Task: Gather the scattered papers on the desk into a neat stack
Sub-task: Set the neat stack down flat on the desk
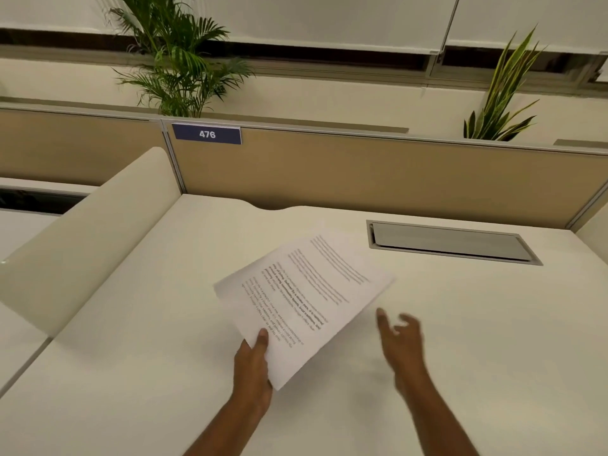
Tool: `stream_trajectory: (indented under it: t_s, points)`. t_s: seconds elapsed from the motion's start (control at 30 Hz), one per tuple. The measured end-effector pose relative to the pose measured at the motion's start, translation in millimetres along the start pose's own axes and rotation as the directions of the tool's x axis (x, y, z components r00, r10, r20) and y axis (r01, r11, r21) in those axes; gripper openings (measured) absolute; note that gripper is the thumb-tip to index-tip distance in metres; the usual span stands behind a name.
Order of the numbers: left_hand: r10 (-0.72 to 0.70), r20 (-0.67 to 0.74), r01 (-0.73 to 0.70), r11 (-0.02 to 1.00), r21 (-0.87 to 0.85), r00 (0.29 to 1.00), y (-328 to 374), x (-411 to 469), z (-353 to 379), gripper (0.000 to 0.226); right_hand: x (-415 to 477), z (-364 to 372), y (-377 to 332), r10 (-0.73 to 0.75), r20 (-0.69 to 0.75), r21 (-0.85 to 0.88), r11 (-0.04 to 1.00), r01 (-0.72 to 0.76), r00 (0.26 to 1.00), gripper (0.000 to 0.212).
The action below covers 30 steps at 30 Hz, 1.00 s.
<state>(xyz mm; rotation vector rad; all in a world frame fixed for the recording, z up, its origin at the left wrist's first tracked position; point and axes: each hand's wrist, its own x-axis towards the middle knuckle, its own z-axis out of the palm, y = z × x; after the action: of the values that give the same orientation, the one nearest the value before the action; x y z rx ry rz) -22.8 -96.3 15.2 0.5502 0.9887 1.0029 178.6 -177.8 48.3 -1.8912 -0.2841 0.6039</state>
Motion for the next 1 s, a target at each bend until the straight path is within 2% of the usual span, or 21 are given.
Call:
stream_trajectory:
  t_s: [0.03, 0.07, 0.13, 0.2, 0.23, 0.3, 0.4, 0.53, 0.6, 0.77, 0.87, 1.0]
  points:
    - [0.003, -0.031, -0.005, 0.999, -0.048, 1.0, -3.1, -3.2, 4.4, 0.027, -14.7, 10.3, 5.8, 0.101, 0.136, 0.051, 0.993, -0.108, 0.986, 0.048]
    - [0.01, -0.055, -0.015, 0.996, -0.087, 0.998, -6.0, -6.4, 9.4, 0.027, -30.1, 19.3, 11.0, 0.18, 0.291, 0.06, 0.977, -0.206, 0.94, 0.039]
    - [0.018, -0.081, -0.027, 0.993, -0.112, 0.997, -12.1, -12.4, 17.4, 0.025, -55.0, 33.5, 21.1, 0.242, 0.534, 0.018, 0.955, -0.297, 0.81, 0.03]
    - [-0.01, -0.105, 0.003, 0.998, -0.067, 0.994, -20.3, -17.1, 21.4, 0.023, -71.0, 42.6, 29.9, 0.245, 0.641, 0.001, 0.947, -0.321, 0.727, 0.027]
    - [-0.034, -0.123, 0.031, 0.999, -0.03, 0.992, -23.8, -19.1, 22.3, 0.021, -75.8, 45.2, 33.3, 0.235, 0.658, -0.003, 0.951, -0.309, 0.716, 0.026]
    - [-0.067, -0.163, 0.072, 0.997, 0.021, 0.984, -30.0, -21.0, 23.4, 0.02, -80.7, 47.2, 36.1, 0.208, 0.639, -0.011, 0.965, -0.261, 0.741, 0.027]
    - [-0.047, -0.204, 0.062, 0.996, 0.065, 0.978, -38.0, -20.0, 23.4, 0.022, -79.0, 46.3, 37.0, 0.219, 0.593, -0.023, 0.967, -0.255, 0.775, 0.029]
    - [-0.069, -0.208, 0.078, 0.996, 0.035, 0.976, -47.7, -12.4, 16.8, 0.023, -72.7, 45.5, 39.8, 0.265, 0.526, -0.065, 0.96, -0.272, 0.808, 0.024]
    - [-0.073, -0.26, 0.083, 0.996, 0.028, 0.963, -46.1, -2.3, 9.1, 0.031, -68.3, 43.6, 42.8, 0.269, 0.494, -0.102, 0.962, -0.252, 0.827, 0.022]
    - [0.049, -0.4, 0.022, 0.985, 0.171, 0.915, -19.9, 37.1, -24.7, 0.037, -49.7, 32.9, 49.5, 0.226, 0.448, -0.181, 0.97, -0.159, 0.865, 0.024]
    - [0.055, -0.357, 0.053, 0.957, 0.284, 0.933, -3.6, 53.8, -36.7, 0.041, -36.2, 28.3, 49.0, 0.2, 0.44, -0.227, 0.968, -0.107, 0.875, 0.02]
    - [0.03, -0.225, 0.052, 0.935, 0.351, 0.974, 6.0, 70.3, -27.7, 0.032, -8.5, 26.8, 39.2, 0.142, 0.42, -0.247, 0.968, -0.038, 0.896, 0.022]
